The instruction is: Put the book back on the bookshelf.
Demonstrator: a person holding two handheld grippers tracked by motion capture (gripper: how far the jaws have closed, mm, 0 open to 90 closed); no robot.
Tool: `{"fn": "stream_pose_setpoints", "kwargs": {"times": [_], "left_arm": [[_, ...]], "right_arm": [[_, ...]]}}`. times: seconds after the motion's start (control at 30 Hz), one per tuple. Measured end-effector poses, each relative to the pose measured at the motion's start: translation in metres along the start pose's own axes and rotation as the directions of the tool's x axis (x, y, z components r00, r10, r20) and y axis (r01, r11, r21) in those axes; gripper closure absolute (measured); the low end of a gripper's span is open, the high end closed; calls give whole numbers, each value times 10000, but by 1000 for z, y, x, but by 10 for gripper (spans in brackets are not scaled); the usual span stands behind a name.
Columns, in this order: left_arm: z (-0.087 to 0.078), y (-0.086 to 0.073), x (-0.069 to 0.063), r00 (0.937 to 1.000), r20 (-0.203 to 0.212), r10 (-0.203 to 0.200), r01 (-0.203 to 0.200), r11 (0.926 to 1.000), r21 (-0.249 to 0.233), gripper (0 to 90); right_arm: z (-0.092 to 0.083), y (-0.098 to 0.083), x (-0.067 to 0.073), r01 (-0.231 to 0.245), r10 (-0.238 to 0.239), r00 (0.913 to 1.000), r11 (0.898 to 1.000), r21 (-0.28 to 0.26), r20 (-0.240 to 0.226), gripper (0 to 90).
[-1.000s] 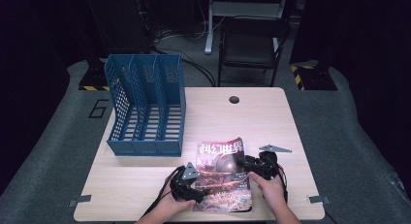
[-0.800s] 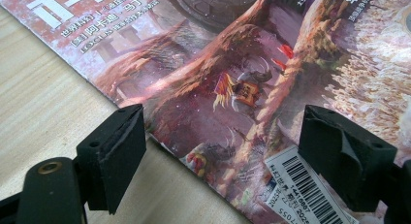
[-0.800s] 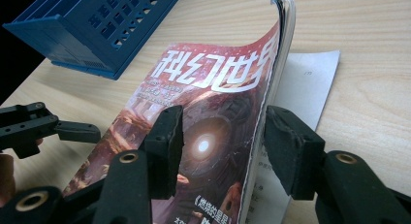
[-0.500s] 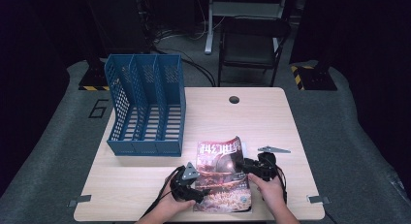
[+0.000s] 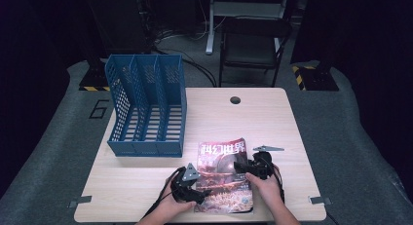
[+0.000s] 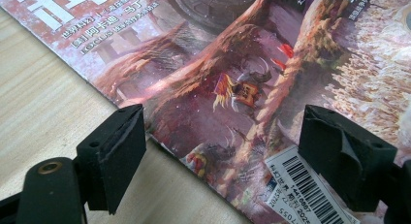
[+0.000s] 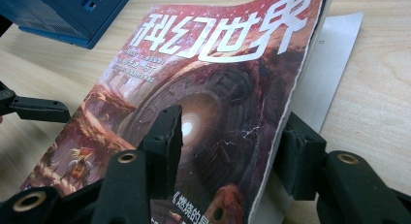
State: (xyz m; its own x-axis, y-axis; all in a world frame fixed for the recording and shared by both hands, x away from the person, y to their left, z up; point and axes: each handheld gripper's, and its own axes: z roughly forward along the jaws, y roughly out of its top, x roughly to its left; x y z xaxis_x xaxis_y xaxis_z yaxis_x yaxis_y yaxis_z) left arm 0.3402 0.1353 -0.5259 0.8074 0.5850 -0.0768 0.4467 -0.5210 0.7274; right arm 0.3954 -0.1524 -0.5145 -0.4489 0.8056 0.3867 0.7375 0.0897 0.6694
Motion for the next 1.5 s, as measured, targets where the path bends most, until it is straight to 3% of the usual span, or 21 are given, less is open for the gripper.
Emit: {"fn": "stream_pose_setpoints", "kwargs": {"times": [0.5, 0.7, 0.87, 1.5], "left_arm": [[0, -1, 0, 10000, 4, -6, 6, 9999, -110, 172], [1, -1, 0, 10000, 4, -73, 73, 9998, -178, 172], [1, -1, 0, 10000, -37, -70, 70, 9998, -203, 172], [1, -2, 0, 9999, -111, -33, 31, 9998, -210, 172]], "right_arm": [[3, 1, -2, 243, -243, 9997, 9995, 191, -26, 498], [0, 2, -1, 233, -223, 9992, 9993, 285, -336, 543], [1, 1, 1, 494, -469, 9978, 9973, 539, -472, 559], [-1, -2, 0, 317, -231, 9960, 9946, 988, -867, 631]]}}
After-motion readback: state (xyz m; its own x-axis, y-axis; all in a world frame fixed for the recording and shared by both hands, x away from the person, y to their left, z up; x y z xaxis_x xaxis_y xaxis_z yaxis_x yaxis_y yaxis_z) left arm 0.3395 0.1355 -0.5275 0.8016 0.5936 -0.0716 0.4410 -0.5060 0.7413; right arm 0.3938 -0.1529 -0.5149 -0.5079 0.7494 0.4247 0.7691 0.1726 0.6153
